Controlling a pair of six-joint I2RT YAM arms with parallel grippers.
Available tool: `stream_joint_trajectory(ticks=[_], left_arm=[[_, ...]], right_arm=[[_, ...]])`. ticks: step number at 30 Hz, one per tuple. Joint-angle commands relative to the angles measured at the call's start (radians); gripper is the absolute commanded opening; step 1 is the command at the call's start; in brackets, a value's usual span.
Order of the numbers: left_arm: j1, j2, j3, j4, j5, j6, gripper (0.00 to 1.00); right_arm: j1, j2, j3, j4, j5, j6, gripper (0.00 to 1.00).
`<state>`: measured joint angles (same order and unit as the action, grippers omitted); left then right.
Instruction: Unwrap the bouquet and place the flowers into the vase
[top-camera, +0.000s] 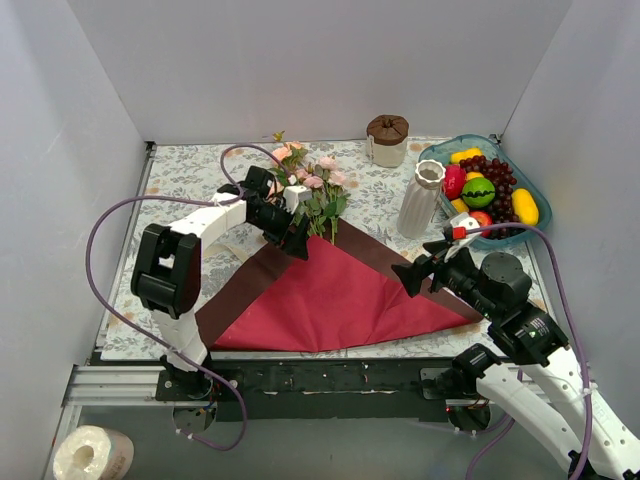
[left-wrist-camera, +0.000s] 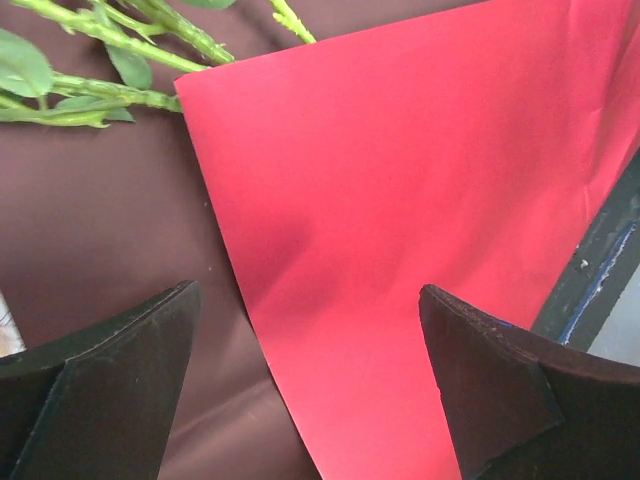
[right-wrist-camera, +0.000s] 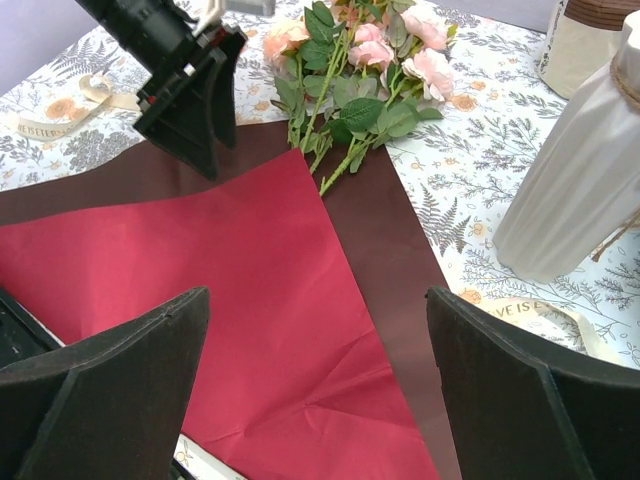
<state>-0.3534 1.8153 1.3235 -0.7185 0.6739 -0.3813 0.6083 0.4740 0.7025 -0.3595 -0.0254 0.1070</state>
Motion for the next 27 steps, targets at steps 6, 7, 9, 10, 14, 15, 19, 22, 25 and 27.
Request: stream_joint_trajectory(ticks=[6,7,9,10,14,15,19,22,25,27], left_arm=[[-0.021,0.094,0.029,0.100,-0.077,0.024,0.86],[-0.021,0.107,0.029,0.105,-0.074,0.027,0.85],[-0.022,0.119,0.031,0.108,-0.057,0.028,0.83],[-0.021,0.130,0.031,0.106,-0.054,0.032,0.82],[-0.022,0.144,0.034,0.100,-0.020,0.047,0.72],[-0.022,0.145,0.036,0.096,-0.013,0.048,0.69],[-0.022,0.148,0.042,0.076,0.038,0.058,0.55],[-0.025,0.150,0.048,0.065,0.056,0.062,0.50],[-0.030,0.154,0.062,0.056,0.079,0.062,0.40],[-0.033,0.164,0.075,0.045,0.087,0.065,0.34]], right_arm=[[-0.001,0.018,0.006,0.045,-0.027,0.008,0.95],[-0.002,0.017,0.006,0.045,-0.027,0.008,0.95],[-0.002,0.015,0.003,0.045,-0.027,0.011,0.95],[-0.002,0.017,0.000,0.045,-0.028,0.011,0.95],[-0.002,0.017,-0.012,0.048,-0.018,0.014,0.95],[-0.002,0.018,-0.017,0.048,-0.018,0.016,0.95],[-0.002,0.018,-0.034,0.062,-0.018,0.023,0.95],[-0.002,0.018,-0.038,0.068,-0.019,0.026,0.95],[-0.002,0.020,-0.041,0.068,-0.015,0.028,0.95],[-0.002,0.020,-0.043,0.067,-0.007,0.033,0.94]])
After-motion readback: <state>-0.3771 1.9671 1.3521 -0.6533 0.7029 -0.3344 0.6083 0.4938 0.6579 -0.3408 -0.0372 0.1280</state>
